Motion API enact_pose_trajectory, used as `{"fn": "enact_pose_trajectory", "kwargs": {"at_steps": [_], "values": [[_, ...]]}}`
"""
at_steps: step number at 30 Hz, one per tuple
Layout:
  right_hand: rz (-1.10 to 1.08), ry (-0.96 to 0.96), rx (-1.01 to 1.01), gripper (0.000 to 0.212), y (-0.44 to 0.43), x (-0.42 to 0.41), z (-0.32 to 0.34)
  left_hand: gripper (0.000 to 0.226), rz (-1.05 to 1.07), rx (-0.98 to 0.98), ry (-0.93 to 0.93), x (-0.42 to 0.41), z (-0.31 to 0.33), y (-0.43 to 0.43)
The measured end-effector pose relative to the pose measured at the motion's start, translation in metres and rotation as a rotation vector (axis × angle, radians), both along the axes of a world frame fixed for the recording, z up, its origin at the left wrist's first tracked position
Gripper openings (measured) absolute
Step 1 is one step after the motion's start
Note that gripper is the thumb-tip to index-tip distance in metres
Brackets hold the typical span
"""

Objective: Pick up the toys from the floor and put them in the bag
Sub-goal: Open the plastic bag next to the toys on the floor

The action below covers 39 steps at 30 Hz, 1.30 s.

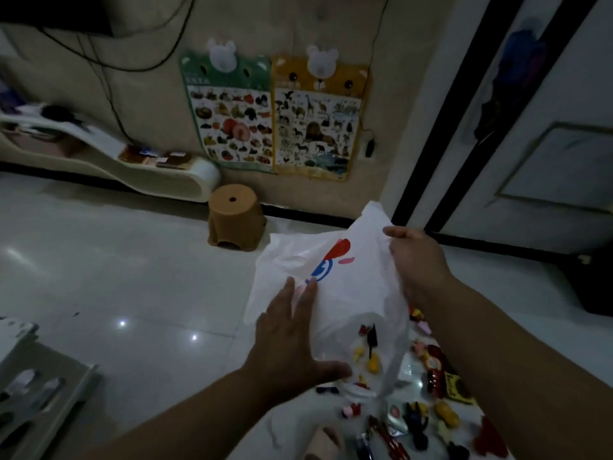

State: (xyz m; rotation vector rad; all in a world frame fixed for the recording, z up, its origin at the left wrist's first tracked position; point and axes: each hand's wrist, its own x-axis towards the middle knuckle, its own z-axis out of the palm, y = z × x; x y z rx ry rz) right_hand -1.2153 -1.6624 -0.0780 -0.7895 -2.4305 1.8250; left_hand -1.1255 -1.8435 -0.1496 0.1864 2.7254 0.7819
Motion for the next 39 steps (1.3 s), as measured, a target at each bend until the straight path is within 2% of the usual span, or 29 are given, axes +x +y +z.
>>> {"fn": "enact_pose_trajectory", "kwargs": {"at_steps": [2, 5, 6, 8, 10, 12, 14, 15, 16, 18, 20, 22, 28, 32, 34, 39], "values": [[-0.021, -0.017, -0.022, 0.037, 0.010, -0.014, -0.004, 0.110, -0.027, -0.008, 0.082, -0.026, 0.002, 0.021], [-0.038, -0.039, -0.093, 0.036, 0.029, -0.043, -0.016, 0.054, -0.075, 0.022, 0.245, -0.078, 0.000, 0.041], [-0.016, -0.045, -0.077, 0.031, 0.036, -0.055, -0.019, 0.042, -0.098, 0.033, 0.238, -0.099, -0.002, 0.047], [0.078, -0.044, -0.011, 0.025, 0.047, -0.071, -0.024, 0.037, -0.124, 0.024, 0.150, -0.135, -0.004, 0.060], [0.219, -0.059, -0.002, 0.052, 0.056, -0.088, -0.028, 0.033, -0.131, -0.008, 0.060, -0.170, -0.005, 0.076], [0.368, -0.128, 0.042, 0.082, 0.064, -0.101, -0.030, 0.030, -0.184, -0.049, 0.060, -0.201, -0.005, 0.092], [0.550, -0.276, 0.313, 0.094, 0.075, -0.114, -0.034, 0.028, -0.271, -0.116, 0.087, -0.231, -0.009, 0.107], [0.650, -0.345, 0.520, 0.084, 0.082, -0.119, -0.038, 0.030, -0.313, -0.136, 0.089, -0.245, -0.009, 0.114], [0.705, -0.375, 0.690, 0.064, 0.089, -0.125, -0.042, 0.031, -0.340, -0.133, 0.082, -0.256, -0.011, 0.120], [0.584, -0.325, 0.851, 0.028, 0.107, -0.137, -0.049, 0.023, -0.352, -0.110, 0.053, -0.273, -0.011, 0.132], [0.450, -0.281, 0.890, 0.018, 0.122, -0.143, -0.054, 0.015, -0.353, -0.166, 0.038, -0.283, -0.010, 0.141], [0.373, -0.258, 0.895, 0.016, 0.138, -0.148, -0.058, 0.015, -0.334, -0.212, 0.014, -0.294, -0.018, 0.146], [0.139, -0.269, 0.779, 0.017, 0.173, -0.148, -0.077, 0.040, -0.390, -0.347, 0.002, -0.338, -0.058, 0.133], [0.070, -0.306, 0.771, 0.014, 0.179, -0.155, -0.093, 0.025, -0.396, -0.383, -0.081, -0.394, -0.088, 0.111], [0.038, -0.337, 0.799, 0.015, 0.175, -0.163, -0.109, 0.030, -0.423, -0.341, -0.115, -0.424, -0.102, 0.110], [-0.090, -0.341, 0.767, 0.020, 0.156, -0.201, -0.169, 0.032, -0.378, -0.037, -0.249, -0.477, -0.131, 0.126]]}}
